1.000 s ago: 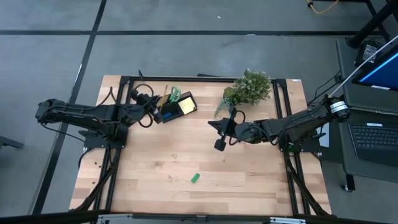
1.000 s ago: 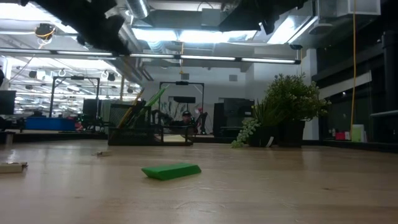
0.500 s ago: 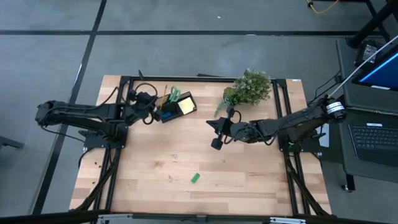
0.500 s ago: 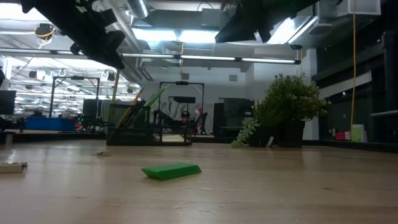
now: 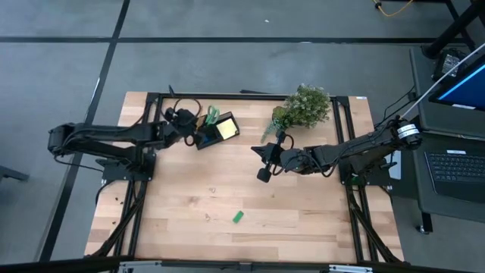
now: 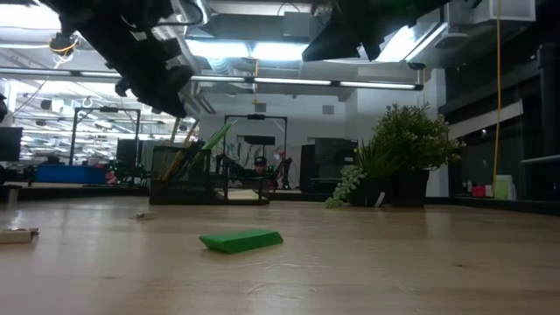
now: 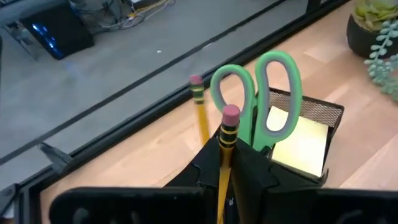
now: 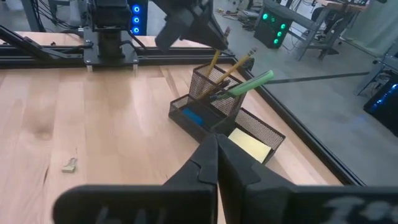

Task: Pick and place office supplies into organizer
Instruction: Put the yellow pencil into the desk organizer, then put the top white binder clip into the desk organizer

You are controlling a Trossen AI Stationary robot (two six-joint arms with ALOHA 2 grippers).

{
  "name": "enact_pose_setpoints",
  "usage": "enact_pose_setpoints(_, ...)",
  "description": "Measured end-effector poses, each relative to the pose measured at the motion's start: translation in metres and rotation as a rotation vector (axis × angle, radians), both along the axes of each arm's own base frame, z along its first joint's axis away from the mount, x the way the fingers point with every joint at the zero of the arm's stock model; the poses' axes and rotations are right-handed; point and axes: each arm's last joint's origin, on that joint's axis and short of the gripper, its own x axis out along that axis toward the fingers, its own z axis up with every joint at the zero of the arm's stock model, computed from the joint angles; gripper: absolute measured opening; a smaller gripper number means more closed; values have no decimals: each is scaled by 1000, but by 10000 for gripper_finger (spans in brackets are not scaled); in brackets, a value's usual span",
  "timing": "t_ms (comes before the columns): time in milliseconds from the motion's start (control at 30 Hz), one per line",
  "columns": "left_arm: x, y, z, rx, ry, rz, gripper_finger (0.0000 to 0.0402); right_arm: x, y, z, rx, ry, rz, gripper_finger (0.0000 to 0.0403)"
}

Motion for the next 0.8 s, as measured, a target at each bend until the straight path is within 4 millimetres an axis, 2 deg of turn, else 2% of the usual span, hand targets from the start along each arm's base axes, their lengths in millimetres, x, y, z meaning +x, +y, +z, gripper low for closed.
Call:
enact_pose_setpoints(133, 4, 9, -6, -39, 32, -18, 26, 0, 0, 0, 3, -1, -1, 7)
enact_pose_setpoints(333, 8, 17, -14, -88, 47, -50, 55, 0, 0, 0, 5, -2, -2, 8)
enact_pose_setpoints(567, 11, 17, -3, -77, -18, -157, 91, 0, 0, 0, 10, -1, 7, 9)
enact_pose_setpoints(800, 1, 13, 12, -21, -60, -195, 116, 0, 1, 0, 28, 1, 45, 9)
